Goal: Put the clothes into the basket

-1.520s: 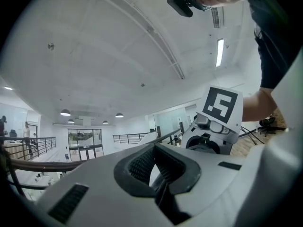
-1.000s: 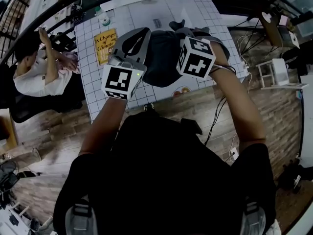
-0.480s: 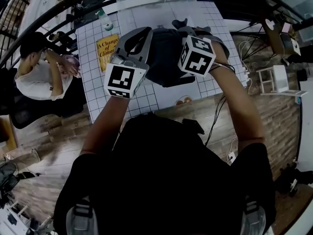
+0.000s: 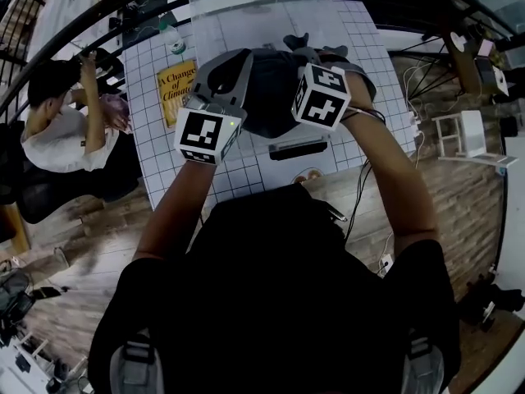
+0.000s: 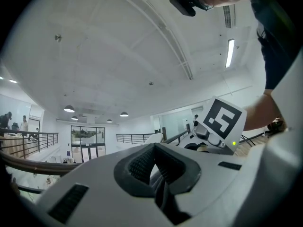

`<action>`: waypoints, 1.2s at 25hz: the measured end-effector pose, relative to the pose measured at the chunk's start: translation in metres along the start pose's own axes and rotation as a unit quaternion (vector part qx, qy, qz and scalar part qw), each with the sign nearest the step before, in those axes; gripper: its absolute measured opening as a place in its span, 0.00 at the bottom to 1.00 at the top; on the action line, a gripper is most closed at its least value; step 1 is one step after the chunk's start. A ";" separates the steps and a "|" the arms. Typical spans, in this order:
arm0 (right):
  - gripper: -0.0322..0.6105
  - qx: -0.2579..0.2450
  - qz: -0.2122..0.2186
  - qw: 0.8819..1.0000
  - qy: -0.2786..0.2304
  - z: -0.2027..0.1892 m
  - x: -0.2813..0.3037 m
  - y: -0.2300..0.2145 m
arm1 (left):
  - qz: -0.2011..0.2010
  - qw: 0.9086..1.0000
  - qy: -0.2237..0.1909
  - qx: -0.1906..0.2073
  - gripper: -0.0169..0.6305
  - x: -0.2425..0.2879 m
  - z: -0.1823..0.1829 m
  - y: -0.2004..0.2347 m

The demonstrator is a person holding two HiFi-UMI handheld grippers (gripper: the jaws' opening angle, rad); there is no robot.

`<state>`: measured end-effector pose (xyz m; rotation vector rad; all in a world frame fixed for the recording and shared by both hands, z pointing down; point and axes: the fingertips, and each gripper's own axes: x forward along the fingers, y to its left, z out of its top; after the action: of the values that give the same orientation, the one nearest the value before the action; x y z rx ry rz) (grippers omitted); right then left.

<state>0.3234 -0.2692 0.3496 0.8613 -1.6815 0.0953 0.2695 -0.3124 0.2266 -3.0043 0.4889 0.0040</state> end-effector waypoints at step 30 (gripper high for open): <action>0.54 -0.020 0.070 0.997 -0.033 -0.064 0.176 0.007 | 0.027 0.998 0.022 -0.043 0.03 0.081 -0.106 -0.003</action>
<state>0.3642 -0.3179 0.5265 0.7244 -1.7998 0.1294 0.3459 -0.3450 0.3308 -3.0805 0.5877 -0.0393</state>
